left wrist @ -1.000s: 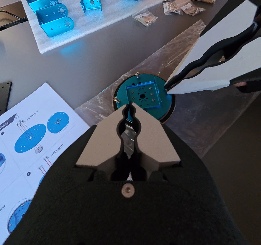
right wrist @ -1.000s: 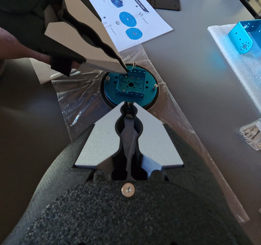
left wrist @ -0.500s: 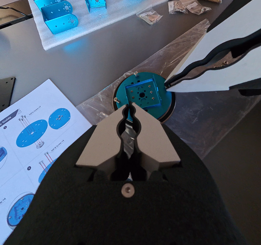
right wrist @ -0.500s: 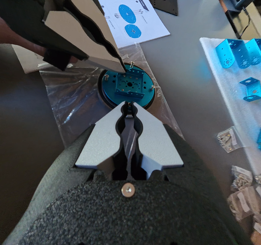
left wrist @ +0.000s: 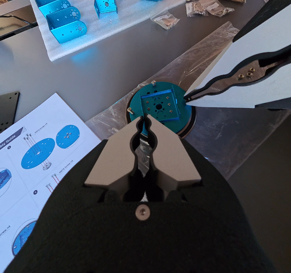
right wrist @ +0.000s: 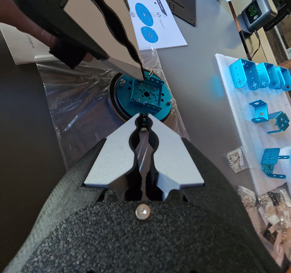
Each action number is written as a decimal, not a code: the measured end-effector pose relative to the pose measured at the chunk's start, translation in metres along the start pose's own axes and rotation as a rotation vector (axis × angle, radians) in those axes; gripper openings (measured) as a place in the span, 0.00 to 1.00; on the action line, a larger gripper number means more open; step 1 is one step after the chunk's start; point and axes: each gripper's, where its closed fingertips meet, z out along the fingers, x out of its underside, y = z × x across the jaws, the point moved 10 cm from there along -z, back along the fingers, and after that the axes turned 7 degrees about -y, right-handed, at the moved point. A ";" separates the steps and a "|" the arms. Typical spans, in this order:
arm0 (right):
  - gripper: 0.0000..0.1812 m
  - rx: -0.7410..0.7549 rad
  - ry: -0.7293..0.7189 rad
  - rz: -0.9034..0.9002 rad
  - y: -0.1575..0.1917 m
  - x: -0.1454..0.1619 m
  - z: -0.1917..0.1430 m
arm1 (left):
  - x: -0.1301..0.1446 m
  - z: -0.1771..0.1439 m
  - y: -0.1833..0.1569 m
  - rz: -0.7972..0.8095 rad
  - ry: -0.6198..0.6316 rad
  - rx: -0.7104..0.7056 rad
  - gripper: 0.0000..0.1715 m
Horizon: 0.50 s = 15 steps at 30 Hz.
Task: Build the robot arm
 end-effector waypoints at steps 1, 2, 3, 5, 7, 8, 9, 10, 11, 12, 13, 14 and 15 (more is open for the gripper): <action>0.01 0.006 0.003 -0.033 0.001 0.000 0.000 | 0.000 0.000 0.000 0.001 -0.004 0.001 0.00; 0.01 0.018 0.007 -0.065 0.001 0.000 0.000 | 0.000 0.000 -0.001 0.005 -0.006 0.001 0.00; 0.01 0.032 0.009 -0.095 0.002 0.000 0.000 | 0.000 0.000 -0.001 0.011 -0.005 0.001 0.00; 0.00 0.069 0.024 -0.142 0.003 0.000 0.000 | 0.000 0.001 -0.003 0.019 -0.006 -0.004 0.00; 0.00 0.080 0.032 -0.167 0.003 0.000 0.000 | -0.001 0.001 -0.004 0.033 -0.002 -0.007 0.00; 0.00 0.084 0.039 -0.172 0.003 0.000 0.000 | -0.001 0.002 -0.004 0.036 -0.002 -0.007 0.00; 0.00 0.083 0.041 -0.173 0.003 0.000 0.000 | -0.001 0.002 -0.004 0.038 -0.002 -0.008 0.00; 0.00 0.080 0.039 -0.168 0.003 0.000 -0.001 | -0.001 0.002 -0.004 0.040 -0.005 -0.008 0.00; 0.00 0.078 0.040 -0.161 0.003 0.001 -0.001 | -0.001 0.002 -0.004 0.040 -0.009 -0.005 0.00; 0.00 0.075 0.042 -0.149 0.003 0.001 -0.001 | -0.001 0.002 -0.004 0.041 -0.013 0.000 0.00; 0.00 0.070 0.039 -0.127 0.002 0.001 -0.001 | -0.001 0.002 -0.004 0.044 -0.014 0.003 0.01; 0.00 0.061 0.030 -0.097 0.001 0.002 -0.001 | -0.001 0.001 -0.004 0.046 -0.013 0.006 0.01; 0.00 0.056 0.017 -0.055 0.000 0.003 -0.001 | -0.001 0.001 -0.004 0.044 -0.015 0.008 0.01</action>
